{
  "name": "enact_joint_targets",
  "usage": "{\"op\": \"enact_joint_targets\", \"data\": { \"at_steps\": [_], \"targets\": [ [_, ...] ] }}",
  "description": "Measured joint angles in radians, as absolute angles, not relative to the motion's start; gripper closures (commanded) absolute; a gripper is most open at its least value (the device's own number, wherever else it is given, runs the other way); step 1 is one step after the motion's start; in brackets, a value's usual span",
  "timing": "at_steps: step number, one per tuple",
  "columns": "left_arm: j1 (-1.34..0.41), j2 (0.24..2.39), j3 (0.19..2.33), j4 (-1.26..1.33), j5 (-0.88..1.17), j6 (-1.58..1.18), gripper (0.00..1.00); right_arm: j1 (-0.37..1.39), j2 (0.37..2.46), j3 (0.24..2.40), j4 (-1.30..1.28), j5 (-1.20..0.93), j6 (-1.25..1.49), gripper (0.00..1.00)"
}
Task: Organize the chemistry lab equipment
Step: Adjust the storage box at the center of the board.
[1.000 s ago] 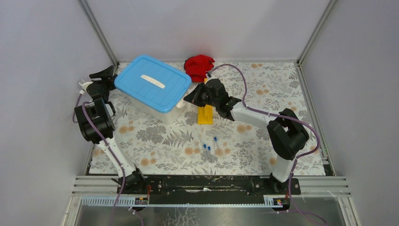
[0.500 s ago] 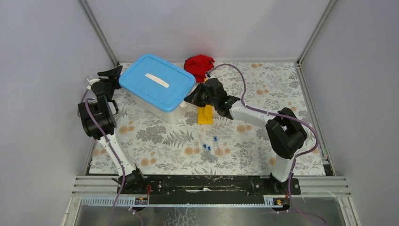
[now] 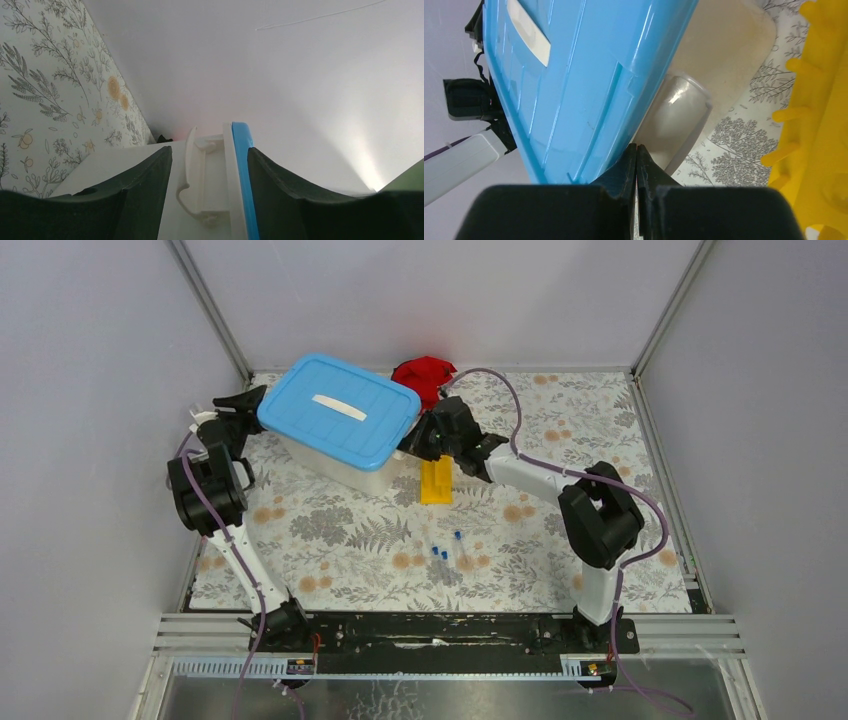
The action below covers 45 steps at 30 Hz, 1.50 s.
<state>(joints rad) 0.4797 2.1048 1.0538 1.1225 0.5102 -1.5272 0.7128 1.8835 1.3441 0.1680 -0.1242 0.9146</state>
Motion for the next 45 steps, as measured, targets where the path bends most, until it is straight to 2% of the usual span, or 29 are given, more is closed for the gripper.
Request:
{"op": "enact_joint_targets", "data": {
  "at_steps": [11,29,45],
  "targets": [
    [0.480,2.091,0.934,1.266,0.505,-1.581,0.39,0.666,1.932,1.454,0.081,-0.123,0.863,0.96],
    [0.488,1.953,0.672,1.390,0.472,-1.616,0.41,0.632,1.972,1.547,-0.011,-0.126,0.808,0.96],
    [0.546,1.879,0.607,1.383,0.498,-1.618,0.35,0.641,1.984,1.603,-0.104,-0.167,0.724,0.95]
  ]
}}
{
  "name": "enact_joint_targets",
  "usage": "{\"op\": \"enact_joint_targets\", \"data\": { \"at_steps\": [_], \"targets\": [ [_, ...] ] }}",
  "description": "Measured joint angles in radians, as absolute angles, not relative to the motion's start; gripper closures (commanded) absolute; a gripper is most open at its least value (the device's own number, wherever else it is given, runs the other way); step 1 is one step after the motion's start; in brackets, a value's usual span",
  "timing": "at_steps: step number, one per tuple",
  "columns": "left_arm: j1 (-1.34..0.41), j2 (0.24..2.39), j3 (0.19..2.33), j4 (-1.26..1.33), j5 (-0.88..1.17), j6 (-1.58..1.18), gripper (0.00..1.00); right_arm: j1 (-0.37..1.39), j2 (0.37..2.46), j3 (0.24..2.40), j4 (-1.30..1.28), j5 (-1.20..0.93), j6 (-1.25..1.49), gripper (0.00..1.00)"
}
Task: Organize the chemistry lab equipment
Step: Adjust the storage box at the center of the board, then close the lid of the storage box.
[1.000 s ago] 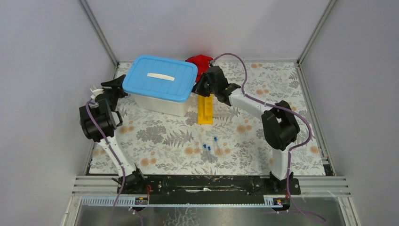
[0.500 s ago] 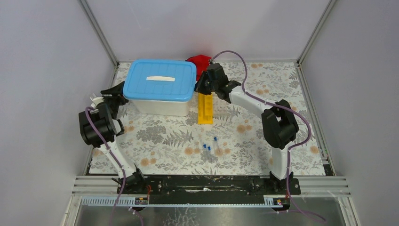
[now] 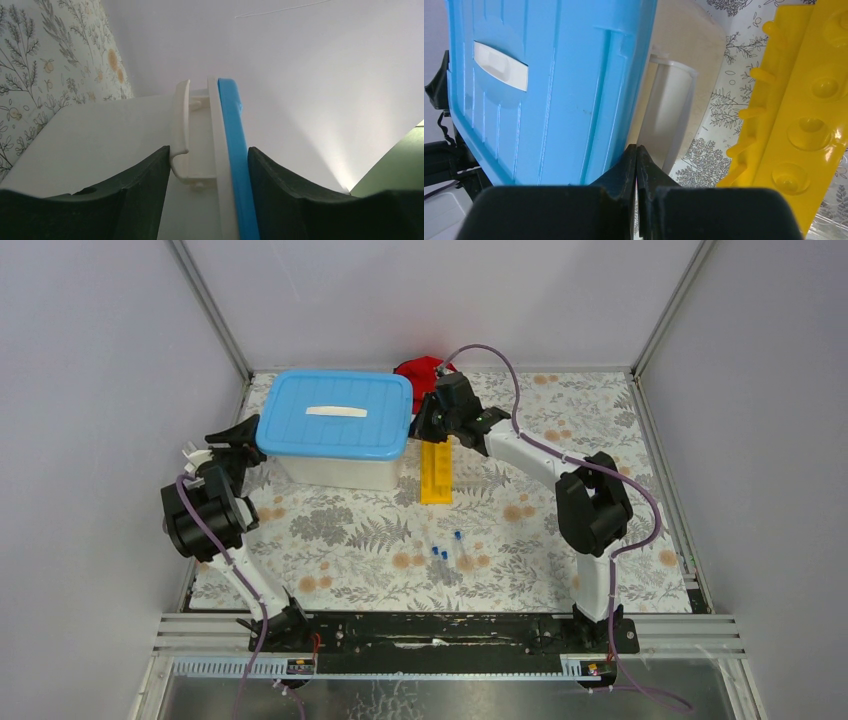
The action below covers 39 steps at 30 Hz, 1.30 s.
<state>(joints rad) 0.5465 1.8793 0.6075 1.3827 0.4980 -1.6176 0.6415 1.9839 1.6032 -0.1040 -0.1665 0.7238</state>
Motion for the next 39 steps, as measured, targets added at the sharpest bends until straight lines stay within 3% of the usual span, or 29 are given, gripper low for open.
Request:
{"op": "enact_joint_targets", "data": {
  "at_steps": [24,39],
  "targets": [
    [0.564,1.751,0.634,1.301,0.450,-1.565,0.33,0.648,2.032,1.738,-0.262,-0.130,0.649,0.94],
    [0.490,1.655,0.895,0.631,0.414,-1.122,0.34,0.648,2.066,1.841,-0.356,-0.098,0.607,0.93]
  ]
}}
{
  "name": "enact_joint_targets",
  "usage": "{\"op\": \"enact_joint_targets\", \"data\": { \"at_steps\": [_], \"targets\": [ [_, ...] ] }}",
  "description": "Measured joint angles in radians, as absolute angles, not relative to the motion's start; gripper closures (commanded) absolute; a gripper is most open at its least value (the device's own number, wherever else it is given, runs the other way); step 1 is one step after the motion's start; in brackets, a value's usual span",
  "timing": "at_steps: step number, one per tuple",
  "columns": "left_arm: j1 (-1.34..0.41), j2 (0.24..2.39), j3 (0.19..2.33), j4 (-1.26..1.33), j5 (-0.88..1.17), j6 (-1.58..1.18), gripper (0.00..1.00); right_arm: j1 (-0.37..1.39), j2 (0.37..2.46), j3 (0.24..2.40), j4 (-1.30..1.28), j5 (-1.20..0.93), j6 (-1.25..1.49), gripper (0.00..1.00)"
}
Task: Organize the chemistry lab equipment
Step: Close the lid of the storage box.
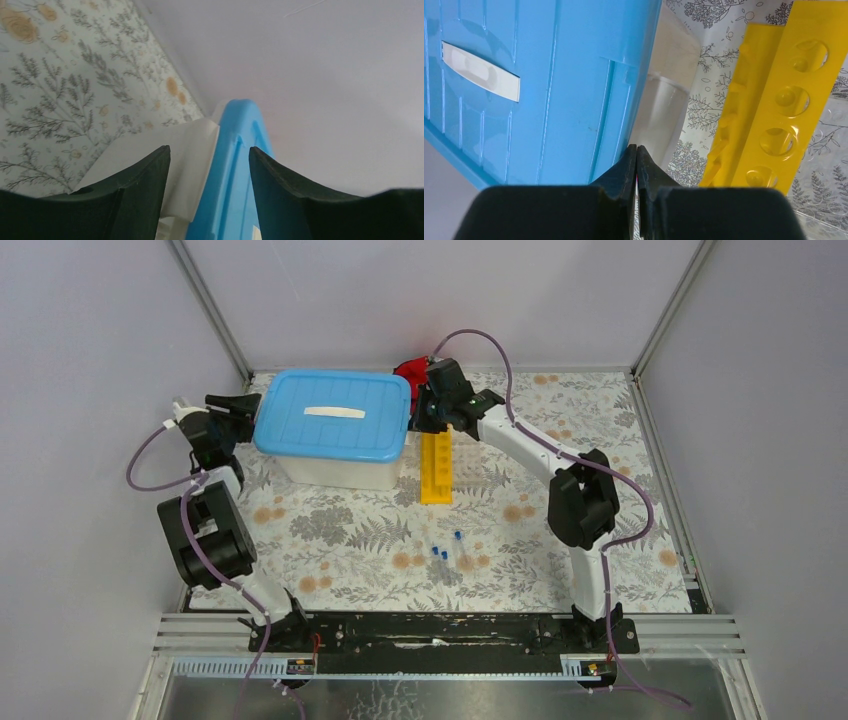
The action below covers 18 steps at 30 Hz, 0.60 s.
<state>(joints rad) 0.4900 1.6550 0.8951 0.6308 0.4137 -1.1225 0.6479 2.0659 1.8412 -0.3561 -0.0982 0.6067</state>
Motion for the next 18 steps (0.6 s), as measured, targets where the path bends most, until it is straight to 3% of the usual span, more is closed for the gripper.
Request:
{"op": "enact_joint_targets", "data": {
  "at_steps": [8,18],
  "targets": [
    [0.464,1.652,0.980,0.417,0.339,-0.995,0.33,0.649,2.079,1.852,-0.363,-0.098,0.599,0.93],
    [0.464,1.655,0.990,0.396,0.341,-0.963,0.33,0.649,2.079,1.852,-0.363,-0.098,0.598,0.90]
  ]
}}
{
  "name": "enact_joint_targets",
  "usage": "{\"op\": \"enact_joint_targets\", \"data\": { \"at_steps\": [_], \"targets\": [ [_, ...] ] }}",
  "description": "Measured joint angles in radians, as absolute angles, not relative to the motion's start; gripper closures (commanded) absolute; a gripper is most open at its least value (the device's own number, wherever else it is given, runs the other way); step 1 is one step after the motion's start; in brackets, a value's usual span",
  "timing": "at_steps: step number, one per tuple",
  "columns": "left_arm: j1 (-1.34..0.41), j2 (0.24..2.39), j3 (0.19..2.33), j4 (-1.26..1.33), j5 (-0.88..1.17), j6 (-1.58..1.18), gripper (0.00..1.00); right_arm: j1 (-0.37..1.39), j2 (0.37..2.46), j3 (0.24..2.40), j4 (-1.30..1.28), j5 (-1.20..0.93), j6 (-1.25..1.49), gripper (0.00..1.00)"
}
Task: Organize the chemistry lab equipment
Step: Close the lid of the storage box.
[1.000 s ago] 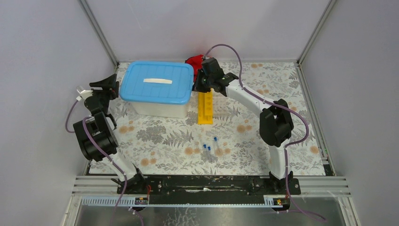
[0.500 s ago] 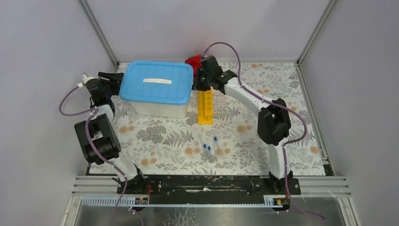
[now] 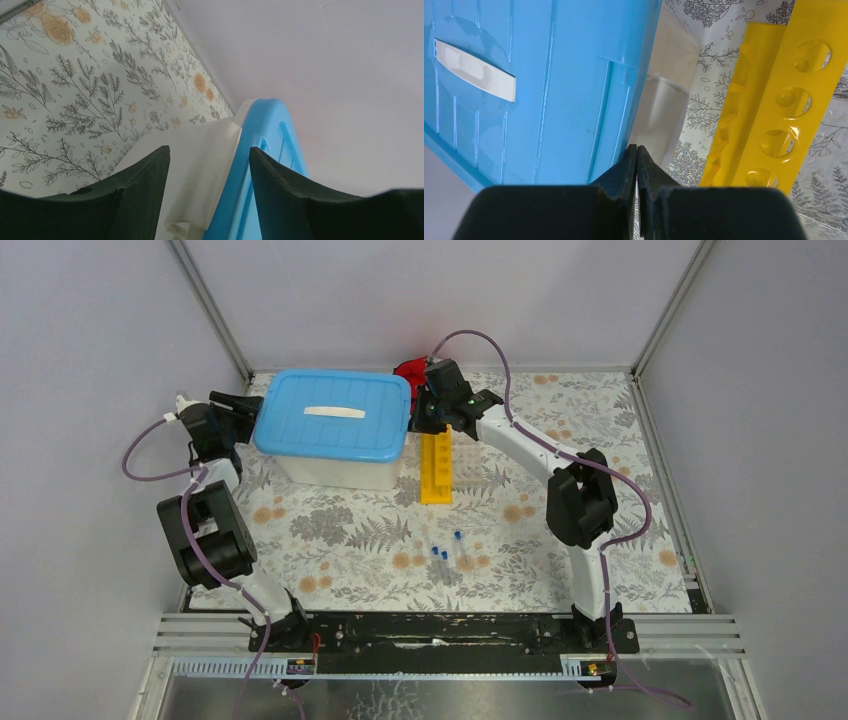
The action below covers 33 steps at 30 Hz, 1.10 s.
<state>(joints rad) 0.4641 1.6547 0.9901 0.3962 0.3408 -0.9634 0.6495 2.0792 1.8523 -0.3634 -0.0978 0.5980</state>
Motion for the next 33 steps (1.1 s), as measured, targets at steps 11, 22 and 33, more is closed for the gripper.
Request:
{"op": "enact_joint_targets", "data": {
  "at_steps": [11,22,33],
  "targets": [
    [0.466,1.648,0.953,0.447,0.374,-0.961,0.33,0.649,2.083,1.852,-0.376,-0.091,0.591,0.70],
    [0.465,1.589,0.886,0.477,0.378,-0.958,0.31,0.648,2.083,1.853,-0.372,-0.090,0.592,0.68],
    [0.465,1.562,0.866,0.472,0.383,-0.949,0.29,0.648,2.083,1.852,-0.371,-0.090,0.592,0.67]
  ]
}}
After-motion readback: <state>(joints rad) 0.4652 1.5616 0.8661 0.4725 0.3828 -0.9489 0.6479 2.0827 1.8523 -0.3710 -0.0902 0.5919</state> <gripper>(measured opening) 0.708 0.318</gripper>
